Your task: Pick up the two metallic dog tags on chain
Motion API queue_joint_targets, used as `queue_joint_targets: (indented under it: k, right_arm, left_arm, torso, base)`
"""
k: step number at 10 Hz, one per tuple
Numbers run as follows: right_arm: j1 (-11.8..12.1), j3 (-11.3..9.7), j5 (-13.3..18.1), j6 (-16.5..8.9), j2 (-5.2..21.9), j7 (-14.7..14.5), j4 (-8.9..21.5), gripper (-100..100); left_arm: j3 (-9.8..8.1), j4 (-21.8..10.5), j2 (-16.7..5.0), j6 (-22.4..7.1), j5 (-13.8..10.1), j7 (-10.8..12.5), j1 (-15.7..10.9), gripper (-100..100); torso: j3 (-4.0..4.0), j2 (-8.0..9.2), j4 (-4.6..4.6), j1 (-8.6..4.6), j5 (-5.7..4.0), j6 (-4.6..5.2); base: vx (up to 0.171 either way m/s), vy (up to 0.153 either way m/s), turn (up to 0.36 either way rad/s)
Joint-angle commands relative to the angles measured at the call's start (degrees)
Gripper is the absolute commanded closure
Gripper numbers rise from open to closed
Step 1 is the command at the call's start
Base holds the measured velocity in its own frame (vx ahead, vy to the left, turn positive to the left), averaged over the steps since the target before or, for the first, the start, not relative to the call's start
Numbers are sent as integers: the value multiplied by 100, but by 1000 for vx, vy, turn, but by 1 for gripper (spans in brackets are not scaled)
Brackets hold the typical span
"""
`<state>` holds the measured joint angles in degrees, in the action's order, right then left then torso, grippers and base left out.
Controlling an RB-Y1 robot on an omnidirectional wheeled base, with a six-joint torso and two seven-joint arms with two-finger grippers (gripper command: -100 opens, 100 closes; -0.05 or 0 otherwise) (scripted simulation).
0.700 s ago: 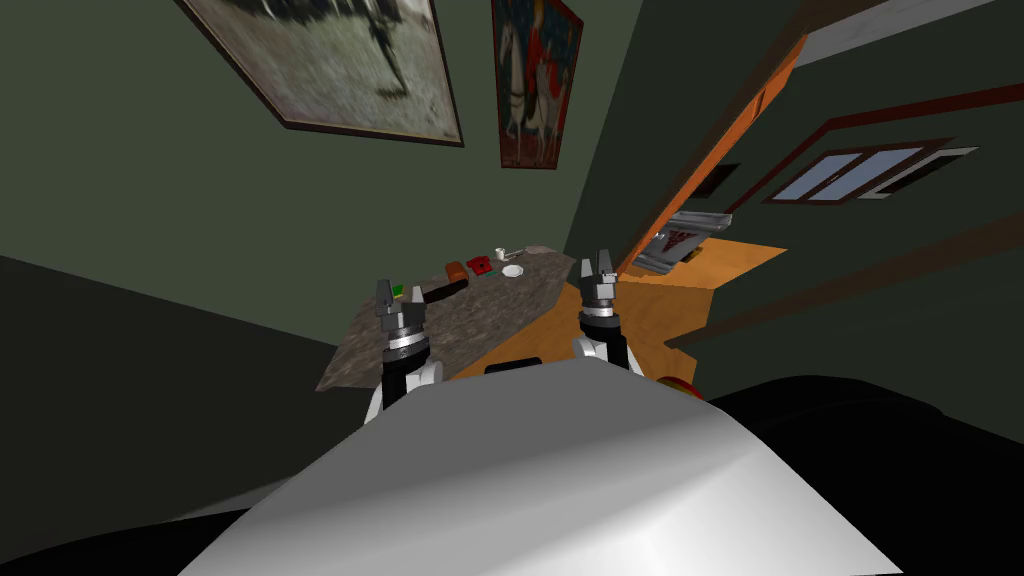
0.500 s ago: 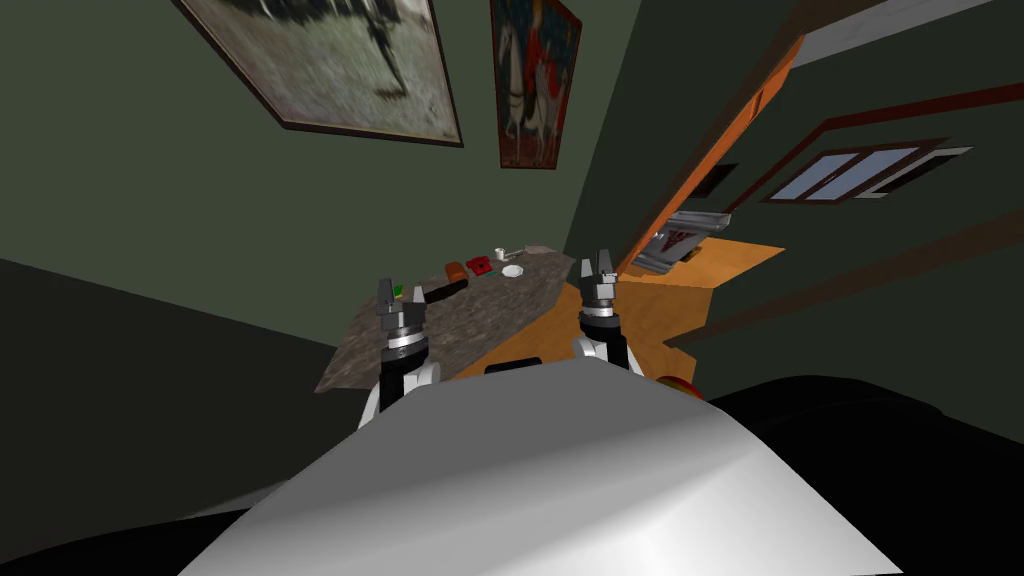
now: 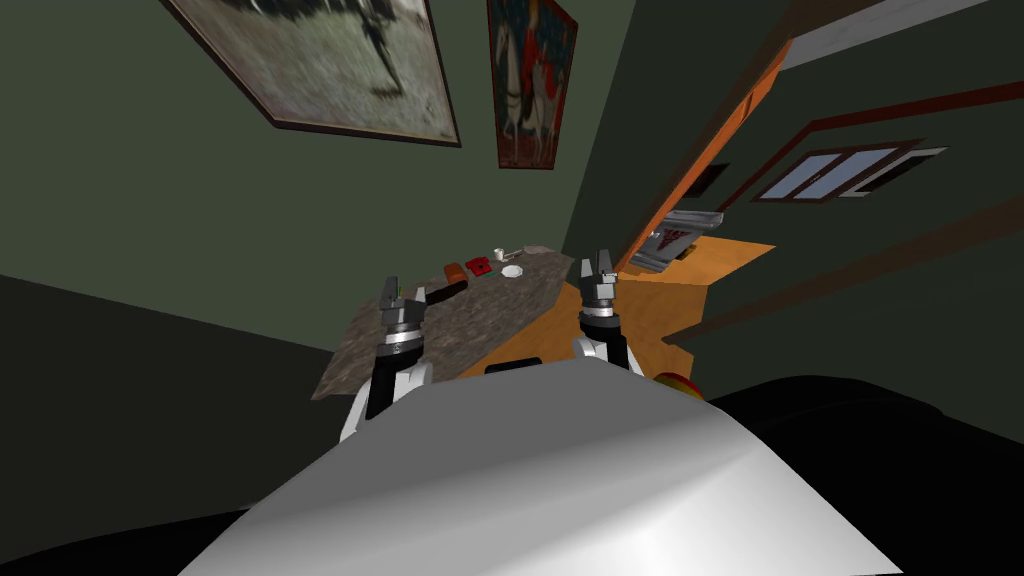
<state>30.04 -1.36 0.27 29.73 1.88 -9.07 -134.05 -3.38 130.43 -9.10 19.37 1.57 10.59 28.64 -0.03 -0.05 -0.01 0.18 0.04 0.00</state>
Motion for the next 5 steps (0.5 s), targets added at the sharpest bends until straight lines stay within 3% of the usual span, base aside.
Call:
queue_joint_targets:
  k: [1,5]
  right_arm:
    - [0,0,0,0,0,0,0,0]
    - [0,0,0,0,0,0,0,0]
  left_arm:
    - [-33,-10,-74,-204,-39,37,-26,-100]
    - [-138,87,-346,-878,-219,192,-84,-100]
  torso:
    - [0,0,0,0,0,0]
    - [2,3,1,-2,0,-1]
  base:
    - [8,31,-17]
    - [4,36,-40]
